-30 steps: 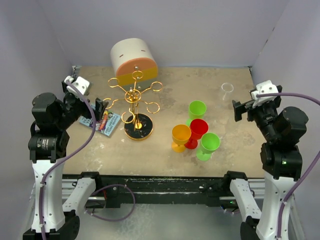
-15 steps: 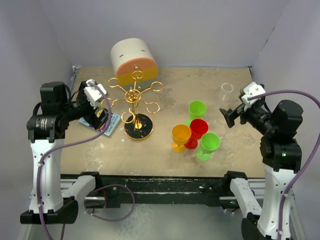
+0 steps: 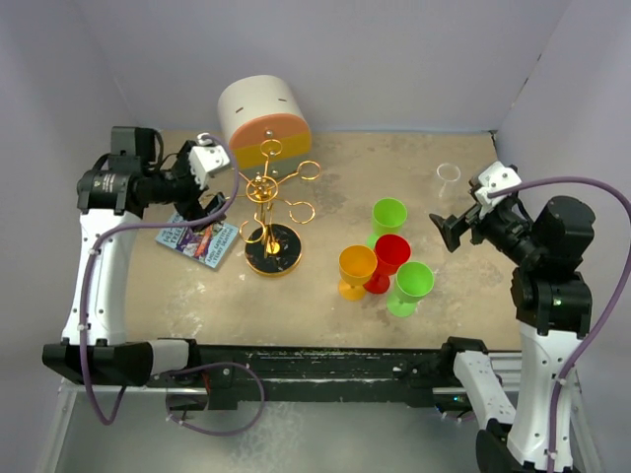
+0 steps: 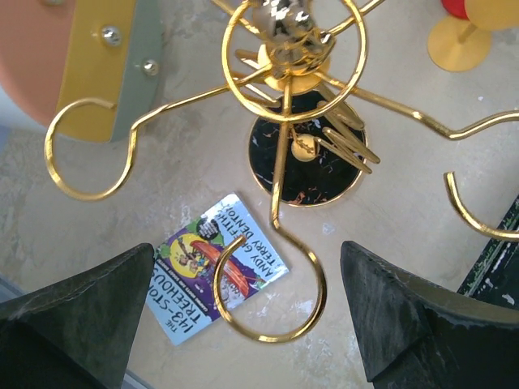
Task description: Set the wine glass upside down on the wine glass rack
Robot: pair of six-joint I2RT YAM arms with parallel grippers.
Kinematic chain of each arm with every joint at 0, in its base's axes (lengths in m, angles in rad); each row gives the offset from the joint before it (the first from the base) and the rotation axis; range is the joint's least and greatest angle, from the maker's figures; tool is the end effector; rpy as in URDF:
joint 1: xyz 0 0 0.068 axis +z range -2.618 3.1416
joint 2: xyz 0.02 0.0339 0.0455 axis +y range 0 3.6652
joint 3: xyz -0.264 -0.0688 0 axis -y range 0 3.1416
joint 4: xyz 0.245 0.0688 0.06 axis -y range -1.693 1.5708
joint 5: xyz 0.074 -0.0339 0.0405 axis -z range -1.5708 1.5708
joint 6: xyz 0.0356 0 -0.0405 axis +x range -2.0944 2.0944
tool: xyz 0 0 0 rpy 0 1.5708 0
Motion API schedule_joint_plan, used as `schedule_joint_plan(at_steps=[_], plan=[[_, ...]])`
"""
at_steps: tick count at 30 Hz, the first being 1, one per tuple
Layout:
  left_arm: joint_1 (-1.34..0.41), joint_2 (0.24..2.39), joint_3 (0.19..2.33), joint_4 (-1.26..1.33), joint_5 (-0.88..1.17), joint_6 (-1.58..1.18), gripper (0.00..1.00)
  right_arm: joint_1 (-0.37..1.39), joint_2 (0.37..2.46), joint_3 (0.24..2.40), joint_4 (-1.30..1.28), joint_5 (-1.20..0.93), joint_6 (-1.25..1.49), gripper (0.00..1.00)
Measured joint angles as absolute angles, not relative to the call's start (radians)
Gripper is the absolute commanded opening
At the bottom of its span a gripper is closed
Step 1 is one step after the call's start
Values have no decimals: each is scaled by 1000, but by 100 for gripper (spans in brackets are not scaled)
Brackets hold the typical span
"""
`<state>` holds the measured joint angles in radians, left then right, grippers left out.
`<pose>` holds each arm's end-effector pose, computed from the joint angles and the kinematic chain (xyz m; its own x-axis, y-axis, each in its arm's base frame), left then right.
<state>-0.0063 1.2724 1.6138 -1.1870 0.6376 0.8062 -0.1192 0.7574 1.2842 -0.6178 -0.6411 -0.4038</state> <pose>0.2211 -0.0226 0.4276 -0.2295 0.5813 -0.7806 0.8169 0.5511 0.1703 0.1136 0.0078 0.4606 0.1119 -0.3306 -0.9371 -0.4916 0.8011 -0.3413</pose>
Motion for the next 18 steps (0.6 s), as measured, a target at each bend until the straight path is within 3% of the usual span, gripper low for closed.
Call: schedule_joint_plan(at_steps=[7, 11, 18], plan=[[-175, 1339, 1628, -1195, 536, 814, 98, -119, 781, 1284, -611, -645, -400, 100], [-187, 1377, 1680, -1198, 508, 818, 95, -119, 791, 1284, -611, -645, -400, 100], [-200, 1380, 1705, -1213, 484, 884, 83, -119, 791, 1279, -611, -645, -400, 100]])
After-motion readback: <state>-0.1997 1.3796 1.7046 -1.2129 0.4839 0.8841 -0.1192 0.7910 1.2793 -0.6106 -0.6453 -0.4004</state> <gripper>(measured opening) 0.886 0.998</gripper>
